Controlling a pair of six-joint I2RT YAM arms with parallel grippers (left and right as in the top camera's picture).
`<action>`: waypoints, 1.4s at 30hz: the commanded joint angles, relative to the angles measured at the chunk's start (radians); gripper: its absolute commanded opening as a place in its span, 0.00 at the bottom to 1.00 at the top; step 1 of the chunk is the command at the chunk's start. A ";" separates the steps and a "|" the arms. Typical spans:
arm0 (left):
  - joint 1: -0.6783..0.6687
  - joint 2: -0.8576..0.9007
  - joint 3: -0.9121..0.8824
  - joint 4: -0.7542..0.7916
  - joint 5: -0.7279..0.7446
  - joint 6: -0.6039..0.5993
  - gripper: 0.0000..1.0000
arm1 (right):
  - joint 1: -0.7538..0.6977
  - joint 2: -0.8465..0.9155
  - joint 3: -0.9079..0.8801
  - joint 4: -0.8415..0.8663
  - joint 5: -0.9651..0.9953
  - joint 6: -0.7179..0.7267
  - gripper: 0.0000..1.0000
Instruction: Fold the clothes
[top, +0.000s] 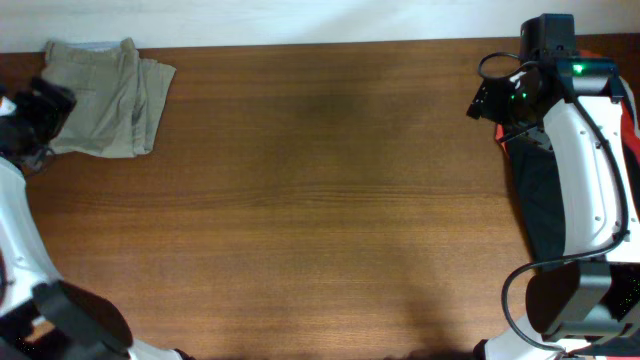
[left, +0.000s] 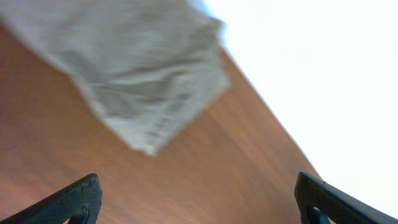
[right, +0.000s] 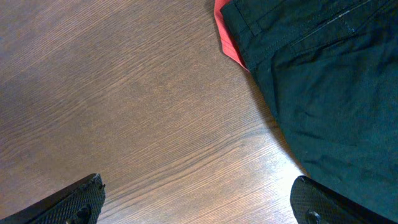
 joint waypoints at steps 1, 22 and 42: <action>-0.104 -0.124 0.002 -0.009 0.103 0.048 0.99 | -0.006 -0.014 0.005 0.000 0.009 0.005 0.99; -0.693 -0.193 -0.002 -0.205 -0.082 0.364 0.99 | -0.005 -0.086 0.006 -0.055 -0.186 0.005 0.99; -0.693 -0.193 -0.002 -0.205 -0.082 0.364 0.99 | -0.005 -0.620 -0.031 -0.186 -0.208 -0.098 0.99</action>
